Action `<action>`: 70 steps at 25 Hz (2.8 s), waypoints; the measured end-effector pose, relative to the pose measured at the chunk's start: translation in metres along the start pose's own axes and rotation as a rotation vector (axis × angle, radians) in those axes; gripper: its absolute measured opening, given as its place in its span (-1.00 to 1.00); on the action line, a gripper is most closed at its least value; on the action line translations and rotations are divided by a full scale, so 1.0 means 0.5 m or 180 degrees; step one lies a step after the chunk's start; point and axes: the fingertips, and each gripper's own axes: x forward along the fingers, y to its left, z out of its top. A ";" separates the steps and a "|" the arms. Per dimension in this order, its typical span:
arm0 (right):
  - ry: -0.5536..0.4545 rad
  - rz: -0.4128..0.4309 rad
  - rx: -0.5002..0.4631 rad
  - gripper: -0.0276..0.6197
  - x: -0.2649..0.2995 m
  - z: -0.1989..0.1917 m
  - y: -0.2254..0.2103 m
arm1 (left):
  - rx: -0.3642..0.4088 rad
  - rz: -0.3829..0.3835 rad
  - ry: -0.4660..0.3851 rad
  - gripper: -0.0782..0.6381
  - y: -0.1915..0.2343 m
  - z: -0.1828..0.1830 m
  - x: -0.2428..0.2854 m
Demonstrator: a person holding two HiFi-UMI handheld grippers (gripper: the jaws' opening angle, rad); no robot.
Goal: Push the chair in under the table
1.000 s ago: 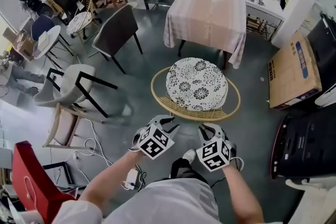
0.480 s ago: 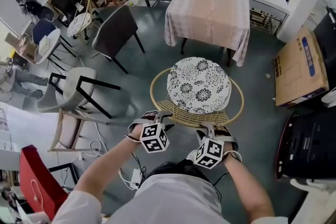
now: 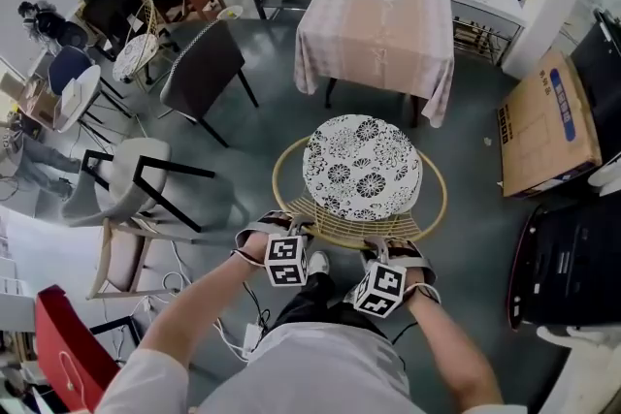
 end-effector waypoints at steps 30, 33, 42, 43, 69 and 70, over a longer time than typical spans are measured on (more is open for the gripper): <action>0.0371 -0.0112 0.0690 -0.67 0.123 0.036 -0.261 | -0.0049 -0.0170 -0.0129 -0.44 0.293 -0.046 0.083; 0.0401 -0.0161 0.0783 -0.66 0.135 0.035 -0.292 | -0.0065 -0.0136 -0.0125 -0.44 0.325 -0.046 0.095; 0.0418 -0.0239 0.0841 -0.65 0.162 0.035 -0.370 | -0.0039 -0.0102 -0.0119 -0.44 0.406 -0.043 0.118; 0.0416 -0.0252 0.0841 -0.65 0.165 0.033 -0.379 | -0.0040 -0.0097 -0.0116 -0.44 0.416 -0.042 0.122; 0.0310 -0.0265 0.0848 -0.65 0.266 -0.010 -0.668 | -0.0164 0.0014 -0.0028 -0.43 0.706 -0.007 0.226; 0.0306 -0.0256 0.0845 -0.65 0.270 -0.010 -0.676 | -0.0166 0.0014 -0.0020 -0.43 0.714 -0.006 0.229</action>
